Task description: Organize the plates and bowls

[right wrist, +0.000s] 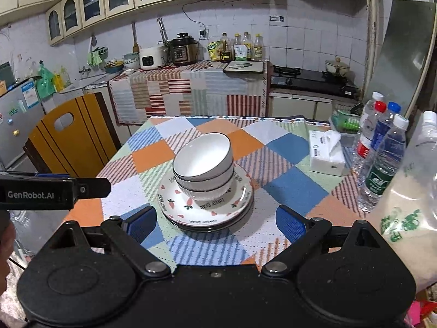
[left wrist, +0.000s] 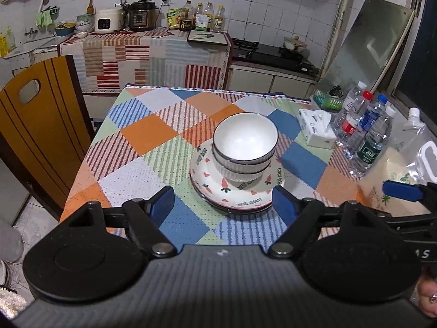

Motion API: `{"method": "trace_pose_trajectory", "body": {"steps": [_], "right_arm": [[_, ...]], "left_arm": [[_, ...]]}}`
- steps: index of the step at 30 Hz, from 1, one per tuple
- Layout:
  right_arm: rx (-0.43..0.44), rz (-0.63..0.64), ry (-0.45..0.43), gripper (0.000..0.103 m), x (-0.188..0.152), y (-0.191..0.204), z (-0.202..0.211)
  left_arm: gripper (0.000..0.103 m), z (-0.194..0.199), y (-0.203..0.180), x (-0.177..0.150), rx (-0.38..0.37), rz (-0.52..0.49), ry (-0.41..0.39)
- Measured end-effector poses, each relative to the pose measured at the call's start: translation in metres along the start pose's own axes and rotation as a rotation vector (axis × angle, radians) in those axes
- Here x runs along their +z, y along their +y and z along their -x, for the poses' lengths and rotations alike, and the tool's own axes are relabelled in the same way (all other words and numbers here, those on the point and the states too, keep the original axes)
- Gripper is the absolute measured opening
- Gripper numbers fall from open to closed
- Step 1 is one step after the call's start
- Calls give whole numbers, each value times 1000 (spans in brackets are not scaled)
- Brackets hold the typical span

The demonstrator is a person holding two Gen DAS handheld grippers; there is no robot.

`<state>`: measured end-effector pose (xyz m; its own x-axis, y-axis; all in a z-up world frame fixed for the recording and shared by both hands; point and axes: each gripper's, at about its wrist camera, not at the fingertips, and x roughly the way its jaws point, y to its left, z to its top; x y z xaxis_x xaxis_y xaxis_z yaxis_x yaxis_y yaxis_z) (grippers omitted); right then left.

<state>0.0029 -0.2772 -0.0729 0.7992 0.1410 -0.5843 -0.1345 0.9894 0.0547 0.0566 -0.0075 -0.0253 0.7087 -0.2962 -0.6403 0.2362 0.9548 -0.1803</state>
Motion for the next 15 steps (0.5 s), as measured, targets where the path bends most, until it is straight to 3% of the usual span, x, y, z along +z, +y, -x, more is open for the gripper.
{"method": "trace_pose_trajectory", "body": {"steps": [6, 15], "right_arm": [[-27, 0, 7, 96, -7, -1, 3], [-77, 9, 18, 96, -15, -1, 2]], "left_arm": [[79, 0, -1, -5, 24, -10, -6], [92, 2, -7, -14, 64, -41, -18]]}}
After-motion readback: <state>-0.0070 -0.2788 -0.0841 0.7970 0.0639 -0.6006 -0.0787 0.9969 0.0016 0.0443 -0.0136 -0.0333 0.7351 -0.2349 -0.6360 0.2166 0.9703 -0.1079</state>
